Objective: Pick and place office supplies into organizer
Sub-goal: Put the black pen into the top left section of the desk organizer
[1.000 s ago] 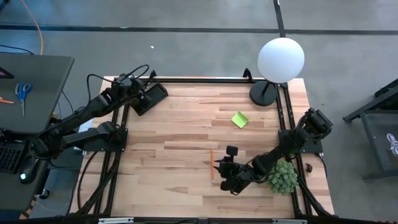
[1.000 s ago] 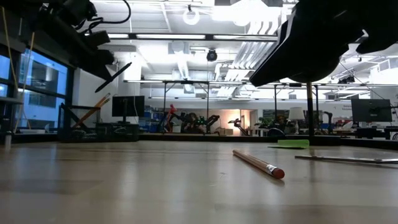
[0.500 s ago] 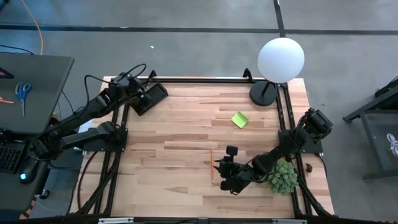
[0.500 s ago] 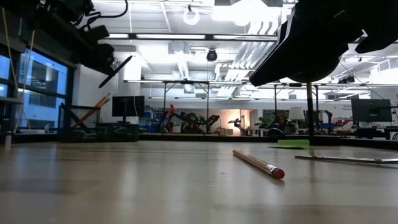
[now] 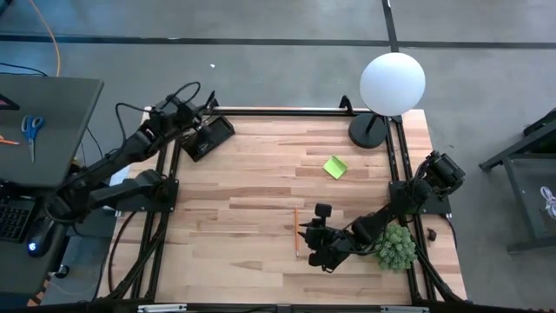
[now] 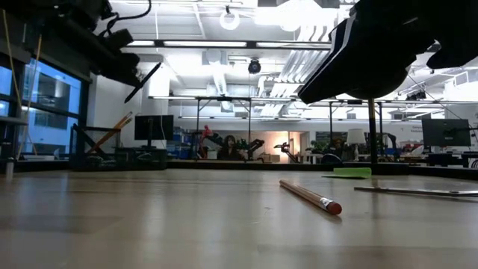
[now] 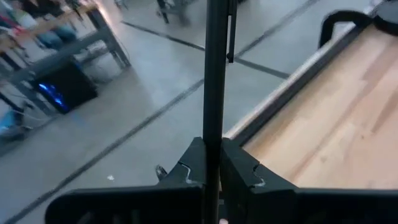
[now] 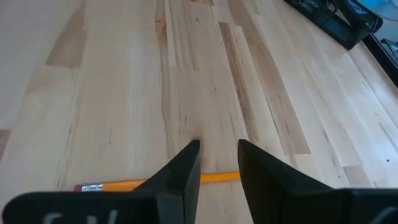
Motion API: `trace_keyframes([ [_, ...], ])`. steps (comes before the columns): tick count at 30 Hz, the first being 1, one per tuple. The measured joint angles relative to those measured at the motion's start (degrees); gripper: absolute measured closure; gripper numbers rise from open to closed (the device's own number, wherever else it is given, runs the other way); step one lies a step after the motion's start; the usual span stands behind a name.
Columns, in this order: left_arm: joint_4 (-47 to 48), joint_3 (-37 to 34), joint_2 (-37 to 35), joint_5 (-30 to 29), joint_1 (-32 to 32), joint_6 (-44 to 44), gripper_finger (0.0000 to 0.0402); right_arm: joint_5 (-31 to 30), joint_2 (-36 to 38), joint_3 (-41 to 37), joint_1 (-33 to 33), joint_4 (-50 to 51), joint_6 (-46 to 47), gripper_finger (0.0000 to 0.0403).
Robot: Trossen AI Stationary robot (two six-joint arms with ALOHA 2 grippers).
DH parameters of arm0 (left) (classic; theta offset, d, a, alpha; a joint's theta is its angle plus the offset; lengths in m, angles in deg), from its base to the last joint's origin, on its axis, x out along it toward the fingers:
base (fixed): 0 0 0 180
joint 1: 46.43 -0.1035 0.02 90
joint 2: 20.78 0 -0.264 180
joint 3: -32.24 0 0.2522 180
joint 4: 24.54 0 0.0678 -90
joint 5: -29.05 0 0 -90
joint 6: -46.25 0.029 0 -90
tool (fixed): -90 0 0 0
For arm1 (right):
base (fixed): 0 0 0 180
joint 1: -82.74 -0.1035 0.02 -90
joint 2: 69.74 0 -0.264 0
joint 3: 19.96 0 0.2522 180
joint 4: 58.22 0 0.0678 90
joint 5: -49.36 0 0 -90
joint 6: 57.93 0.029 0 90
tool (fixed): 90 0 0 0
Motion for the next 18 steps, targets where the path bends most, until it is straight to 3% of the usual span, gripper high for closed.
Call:
trace_keyframes([
  [6,2.7,0.1,6.2,-14.7,4.2,7.6,0.0400,0.2,0.0,0.0,-0.3,0.3,-0.1,0.0304],
  [10,2.4,0.2,10.2,-23.2,7.1,8.2,0.0400,0.2,0.0,0.0,-0.3,0.5,-0.5,0.0304],
  [18,5.3,0.5,11.2,-25.8,8.3,4.6,0.0400,0.0,0.0,0.0,-0.3,2.4,-0.6,0.0304],
])
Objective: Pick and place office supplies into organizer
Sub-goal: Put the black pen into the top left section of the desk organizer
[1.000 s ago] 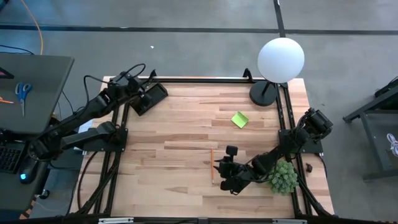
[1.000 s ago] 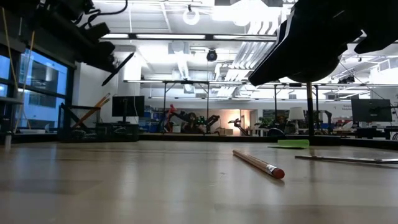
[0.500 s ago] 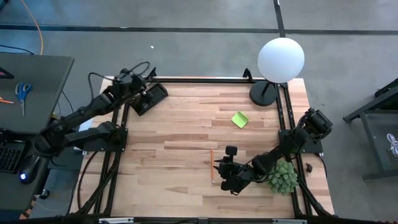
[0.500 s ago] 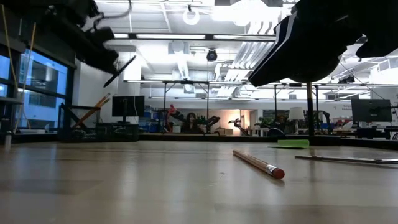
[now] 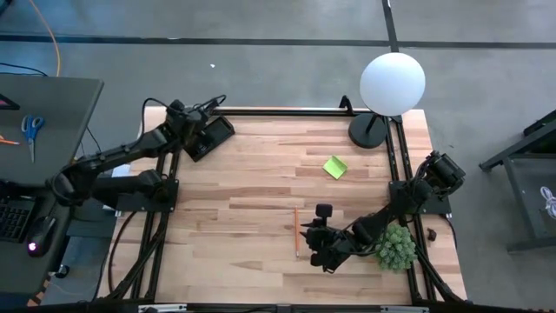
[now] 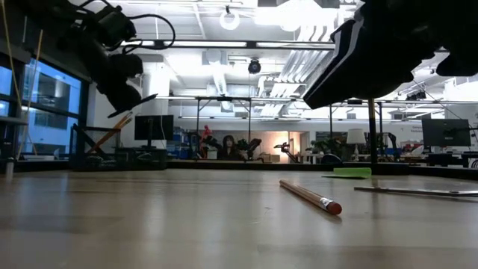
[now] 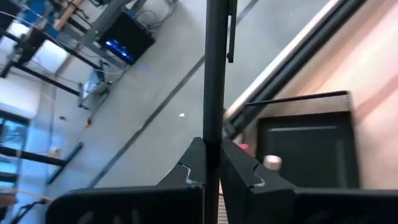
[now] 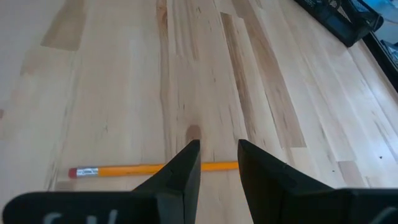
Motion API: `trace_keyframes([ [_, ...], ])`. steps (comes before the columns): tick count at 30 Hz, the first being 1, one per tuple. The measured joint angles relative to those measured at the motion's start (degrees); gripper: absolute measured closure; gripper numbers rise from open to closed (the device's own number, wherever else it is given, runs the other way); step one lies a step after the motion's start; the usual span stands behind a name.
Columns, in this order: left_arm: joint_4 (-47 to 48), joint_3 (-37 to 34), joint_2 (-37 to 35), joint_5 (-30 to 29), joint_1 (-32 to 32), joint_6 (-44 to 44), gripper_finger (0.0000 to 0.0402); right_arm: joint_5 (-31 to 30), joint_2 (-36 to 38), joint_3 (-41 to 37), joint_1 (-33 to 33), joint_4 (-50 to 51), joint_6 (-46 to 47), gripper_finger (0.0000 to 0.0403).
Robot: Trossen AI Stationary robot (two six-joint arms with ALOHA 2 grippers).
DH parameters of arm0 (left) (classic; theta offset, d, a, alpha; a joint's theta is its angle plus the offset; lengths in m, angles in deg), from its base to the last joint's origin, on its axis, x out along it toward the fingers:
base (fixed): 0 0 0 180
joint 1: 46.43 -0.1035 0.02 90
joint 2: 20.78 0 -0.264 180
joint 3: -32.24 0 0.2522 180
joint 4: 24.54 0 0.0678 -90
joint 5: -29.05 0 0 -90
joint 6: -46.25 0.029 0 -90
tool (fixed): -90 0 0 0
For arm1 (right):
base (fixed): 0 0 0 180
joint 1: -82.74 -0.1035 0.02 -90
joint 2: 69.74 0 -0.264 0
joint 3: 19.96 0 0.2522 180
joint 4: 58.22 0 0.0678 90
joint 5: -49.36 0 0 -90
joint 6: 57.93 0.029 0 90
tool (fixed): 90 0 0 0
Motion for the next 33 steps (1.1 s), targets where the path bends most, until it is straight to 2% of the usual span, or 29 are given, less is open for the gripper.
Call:
trace_keyframes([
  [5,1.9,0.0,0.0,0.6,1.9,-7.0,0.0400,-0.1,0.0,0.0,0.0,0.5,0.0,0.0304],
  [15,3.9,0.1,-1.5,3.1,1.7,-7.0,0.0397,-0.2,0.0,0.0,-0.9,2.0,1.8,0.0304],
  [23,4.2,0.0,-1.5,3.0,1.7,-6.5,0.0364,-0.9,0.0,0.0,-0.9,1.9,2.0,0.0304],
  [33,4.3,0.0,-1.5,2.8,1.7,-6.6,0.0370,-0.9,0.0,0.0,-0.9,1.8,3.1,0.0304],
])
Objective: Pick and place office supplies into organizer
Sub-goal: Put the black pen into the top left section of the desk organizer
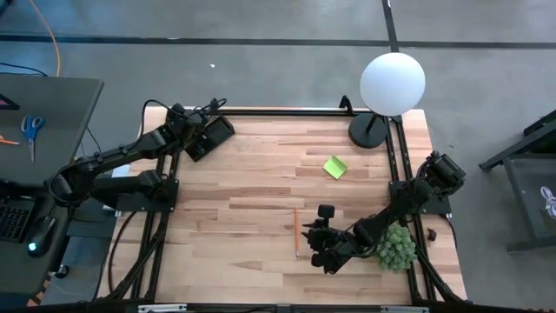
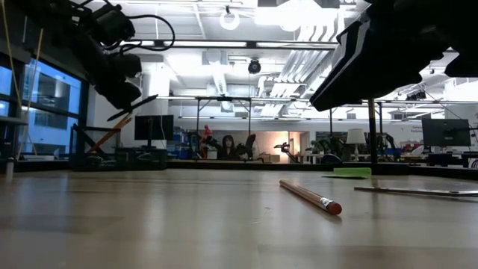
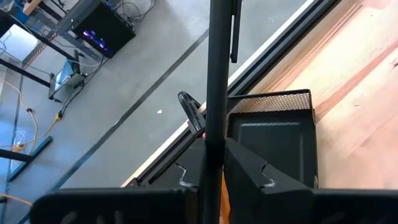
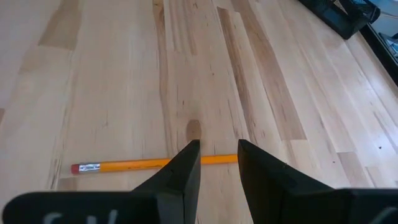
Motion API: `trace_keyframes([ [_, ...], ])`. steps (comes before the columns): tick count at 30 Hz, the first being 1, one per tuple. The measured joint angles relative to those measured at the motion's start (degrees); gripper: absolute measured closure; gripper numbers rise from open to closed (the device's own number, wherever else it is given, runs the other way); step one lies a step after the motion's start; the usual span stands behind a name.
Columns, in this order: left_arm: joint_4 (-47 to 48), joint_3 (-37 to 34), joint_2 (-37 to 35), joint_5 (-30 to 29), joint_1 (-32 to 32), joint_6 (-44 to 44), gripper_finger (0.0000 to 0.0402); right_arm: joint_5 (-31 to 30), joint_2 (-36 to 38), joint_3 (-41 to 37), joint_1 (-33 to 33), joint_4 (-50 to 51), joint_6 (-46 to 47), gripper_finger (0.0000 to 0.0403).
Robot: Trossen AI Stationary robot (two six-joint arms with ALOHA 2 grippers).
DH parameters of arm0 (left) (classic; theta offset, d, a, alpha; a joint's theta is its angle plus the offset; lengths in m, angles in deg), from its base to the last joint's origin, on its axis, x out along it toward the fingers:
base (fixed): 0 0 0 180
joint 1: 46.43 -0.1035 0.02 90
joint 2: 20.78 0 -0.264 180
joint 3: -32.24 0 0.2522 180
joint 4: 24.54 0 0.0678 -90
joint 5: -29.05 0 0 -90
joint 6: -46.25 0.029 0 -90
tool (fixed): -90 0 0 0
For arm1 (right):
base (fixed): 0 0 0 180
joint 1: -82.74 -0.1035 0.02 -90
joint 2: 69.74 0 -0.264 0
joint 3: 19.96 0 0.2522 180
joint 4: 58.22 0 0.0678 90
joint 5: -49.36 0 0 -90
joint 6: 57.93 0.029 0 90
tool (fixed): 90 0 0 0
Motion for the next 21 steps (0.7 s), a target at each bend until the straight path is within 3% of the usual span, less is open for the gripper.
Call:
trace_keyframes([
  [4,0.6,0.0,0.0,0.0,0.0,-0.2,0.0393,-0.4,0.0,0.0,0.0,-0.3,0.6,0.0304],
  [6,0.6,0.0,0.0,0.0,0.0,-1.2,0.0395,-3.8,-0.2,0.0,0.0,-3.1,1.2,0.0304],
  [9,0.9,0.0,-1.0,1.3,0.0,-3.0,0.0391,-11.8,-1.1,0.0,1.0,-12.6,-0.7,0.0304],
  [12,1.3,0.0,-3.4,4.5,0.0,-4.4,0.0396,-12.8,-1.5,0.0,3.8,-24.0,-9.0,0.0304],
  [17,1.7,0.0,-11.4,12.6,0.0,-5.0,0.0395,-1.0,-1.5,0.0,11.9,-44.2,-27.0,0.0304],
  [21,2.8,0.0,-18.9,16.1,0.0,-5.4,0.0398,19.1,-0.1,0.2,23.0,-57.7,-31.4,0.0304],
])
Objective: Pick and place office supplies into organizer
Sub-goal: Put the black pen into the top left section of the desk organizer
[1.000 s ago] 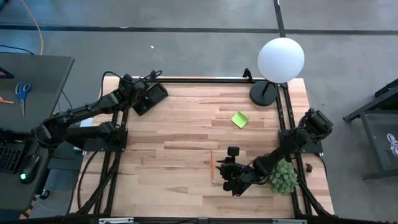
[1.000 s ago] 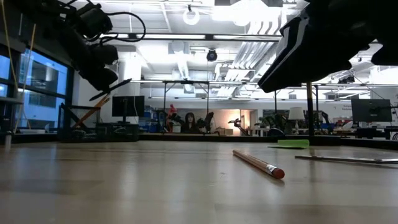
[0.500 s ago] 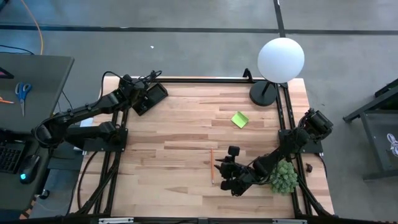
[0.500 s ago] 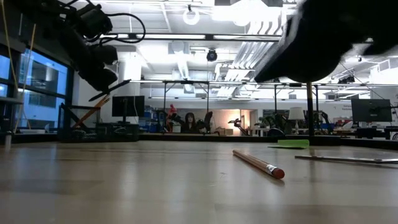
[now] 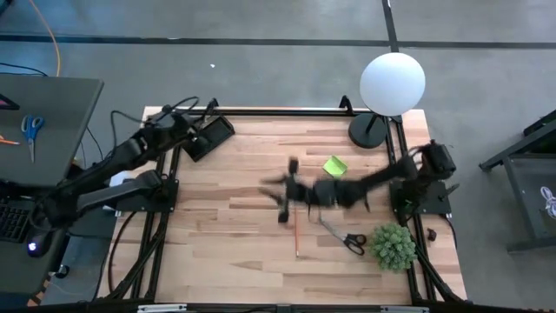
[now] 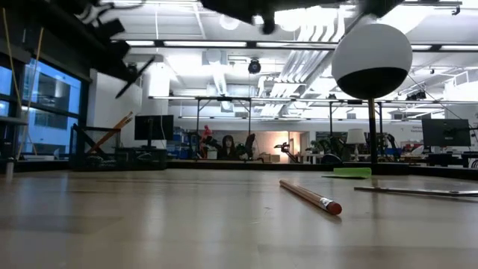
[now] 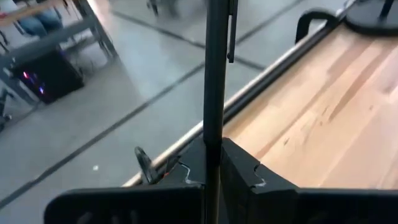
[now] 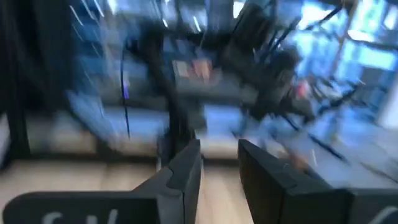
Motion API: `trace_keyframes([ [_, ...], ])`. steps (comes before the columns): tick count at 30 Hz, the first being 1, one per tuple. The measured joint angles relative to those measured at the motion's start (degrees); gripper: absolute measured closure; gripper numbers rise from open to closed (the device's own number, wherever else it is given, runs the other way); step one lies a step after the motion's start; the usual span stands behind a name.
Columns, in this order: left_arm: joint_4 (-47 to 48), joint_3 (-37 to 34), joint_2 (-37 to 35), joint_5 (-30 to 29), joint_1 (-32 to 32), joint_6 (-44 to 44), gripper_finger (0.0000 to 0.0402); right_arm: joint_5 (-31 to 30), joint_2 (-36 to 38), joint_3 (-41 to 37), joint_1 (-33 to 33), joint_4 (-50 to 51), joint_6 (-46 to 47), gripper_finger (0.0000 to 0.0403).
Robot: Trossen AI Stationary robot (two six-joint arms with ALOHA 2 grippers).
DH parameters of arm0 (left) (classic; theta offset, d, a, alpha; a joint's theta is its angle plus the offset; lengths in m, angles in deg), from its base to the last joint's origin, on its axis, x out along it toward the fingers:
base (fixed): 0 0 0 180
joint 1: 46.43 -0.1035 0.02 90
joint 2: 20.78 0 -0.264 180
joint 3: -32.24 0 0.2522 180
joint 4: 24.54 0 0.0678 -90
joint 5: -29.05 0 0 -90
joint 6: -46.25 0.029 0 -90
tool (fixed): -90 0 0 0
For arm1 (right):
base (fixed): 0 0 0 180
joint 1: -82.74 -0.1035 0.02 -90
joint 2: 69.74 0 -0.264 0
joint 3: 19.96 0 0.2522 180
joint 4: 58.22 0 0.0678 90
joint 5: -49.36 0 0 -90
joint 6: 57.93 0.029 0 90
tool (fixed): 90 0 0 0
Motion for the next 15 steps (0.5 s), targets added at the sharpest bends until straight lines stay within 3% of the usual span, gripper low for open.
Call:
trace_keyframes([
  [3,1.3,0.0,-4.4,0.4,0.0,0.4,0.0397,17.7,-0.3,2.2,10.3,-6.4,5.6,0.0304],
  [5,1.7,0.0,-6.3,1.9,0.0,-0.3,0.0396,25.7,-2.3,5.9,16.0,-8.1,11.0,0.0304],
  [8,1.8,0.0,-7.4,4.7,0.0,-0.5,0.0395,30.4,-6.8,13.0,21.0,-6.4,13.2,0.0304],
  [15,1.8,0.0,-6.7,12.5,0.0,-0.5,0.0395,35.5,-17.1,30.1,24.6,1.4,12.0,0.0304],
])
